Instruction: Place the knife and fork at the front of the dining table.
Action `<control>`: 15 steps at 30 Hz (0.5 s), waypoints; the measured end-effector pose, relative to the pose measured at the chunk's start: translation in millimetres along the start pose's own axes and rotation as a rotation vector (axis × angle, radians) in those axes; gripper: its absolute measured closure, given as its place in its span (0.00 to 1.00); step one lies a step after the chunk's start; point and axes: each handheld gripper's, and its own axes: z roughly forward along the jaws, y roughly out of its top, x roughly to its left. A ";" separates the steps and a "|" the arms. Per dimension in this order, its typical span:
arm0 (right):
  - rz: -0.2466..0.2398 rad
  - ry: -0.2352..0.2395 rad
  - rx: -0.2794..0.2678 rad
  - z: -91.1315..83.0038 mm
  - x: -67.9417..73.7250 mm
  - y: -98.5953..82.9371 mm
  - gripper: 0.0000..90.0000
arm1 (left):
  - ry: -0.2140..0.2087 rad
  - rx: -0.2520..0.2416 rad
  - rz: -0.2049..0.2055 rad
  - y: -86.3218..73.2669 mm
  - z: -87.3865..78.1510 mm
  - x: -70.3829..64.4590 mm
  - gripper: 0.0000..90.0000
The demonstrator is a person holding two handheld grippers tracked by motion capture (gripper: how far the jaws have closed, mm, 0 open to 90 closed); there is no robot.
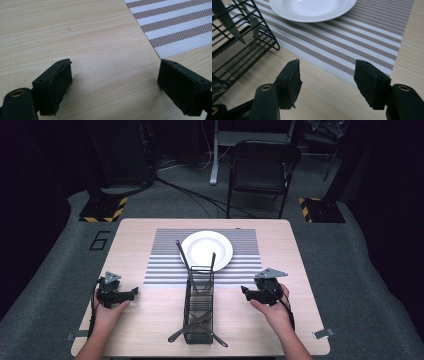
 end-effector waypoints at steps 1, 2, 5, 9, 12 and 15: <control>-0.009 0.004 -0.002 -0.4 2.4 3.2 0.42 | 0.002 -0.004 -0.001 -0.2 0.3 -0.2 0.14; -0.014 0.006 -0.003 -1.3 4.8 6.6 0.42 | 0.002 -0.003 -0.001 -0.1 0.2 -0.2 0.14; -0.035 0.017 -0.011 -3.7 11.0 17.5 0.44 | -0.003 0.006 0.001 0.2 -0.4 0.2 0.14; -0.060 0.041 -0.021 -7.1 18.6 33.2 0.46 | 0.001 -0.001 0.000 -0.1 0.1 -0.1 0.14; -0.064 0.053 -0.035 -9.3 23.2 43.0 0.47 | -0.002 0.004 0.001 0.2 -0.3 0.2 0.14; -0.061 0.073 -0.043 -10.2 26.9 51.9 0.47 | -0.002 0.005 0.001 0.2 -0.3 0.2 0.14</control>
